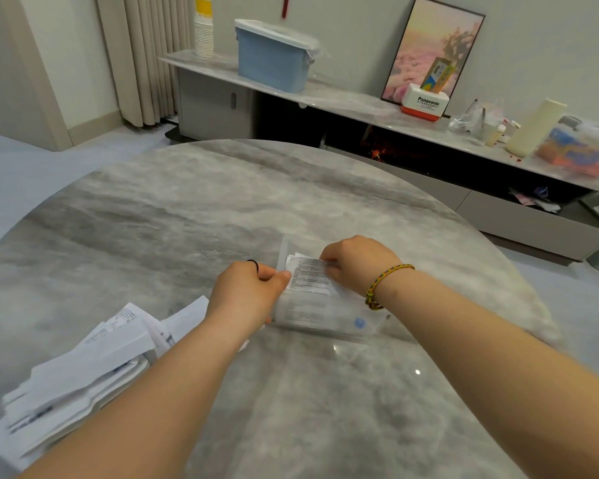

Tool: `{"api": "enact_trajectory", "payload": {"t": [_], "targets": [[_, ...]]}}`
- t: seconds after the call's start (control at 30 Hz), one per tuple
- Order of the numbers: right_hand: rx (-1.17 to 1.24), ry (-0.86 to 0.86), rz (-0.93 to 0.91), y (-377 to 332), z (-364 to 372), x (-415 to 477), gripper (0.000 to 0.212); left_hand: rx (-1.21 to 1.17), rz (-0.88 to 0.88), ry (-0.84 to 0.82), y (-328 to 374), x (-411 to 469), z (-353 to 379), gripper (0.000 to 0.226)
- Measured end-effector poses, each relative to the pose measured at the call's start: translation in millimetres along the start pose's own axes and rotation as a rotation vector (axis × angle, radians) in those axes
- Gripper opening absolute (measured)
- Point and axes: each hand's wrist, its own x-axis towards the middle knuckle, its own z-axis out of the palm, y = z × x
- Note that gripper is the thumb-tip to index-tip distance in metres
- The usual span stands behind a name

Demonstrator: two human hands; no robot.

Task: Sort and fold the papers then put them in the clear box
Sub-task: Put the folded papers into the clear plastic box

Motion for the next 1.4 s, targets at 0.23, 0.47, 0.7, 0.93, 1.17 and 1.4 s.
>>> {"api": "enact_trajectory", "payload": {"t": [0.23, 0.47, 0.7, 0.93, 1.17, 1.4], "targets": [[0.012, -0.103, 0.055, -2.2, 17.7, 19.9, 0.020, -0.005, 0.006, 0.006, -3.4, 1.8, -0.4, 0.020], [0.081, -0.076, 0.066, 1.3, 13.4, 17.0, 0.032, -0.014, 0.016, 0.015, -5.8, 5.1, 2.2, 0.018], [0.209, 0.032, -0.037, 10.3, -9.3, -8.5, 0.028, 0.007, 0.034, 0.007, -7.0, 6.1, 2.2, 0.017], [0.148, -0.183, 0.005, 12.2, 0.9, -14.4, 0.030, 0.000, 0.033, 0.006, -6.1, 5.4, 1.3, 0.019], [-0.024, -0.292, 0.004, 8.2, 2.6, -1.0, 0.036, 0.006, 0.023, -0.009, -4.4, 5.0, -0.4, 0.020], [-0.060, -0.281, 0.001, 8.6, 9.0, 9.2, 0.033, 0.026, 0.039, 0.011, -6.2, 10.2, 1.8, 0.021]]}}
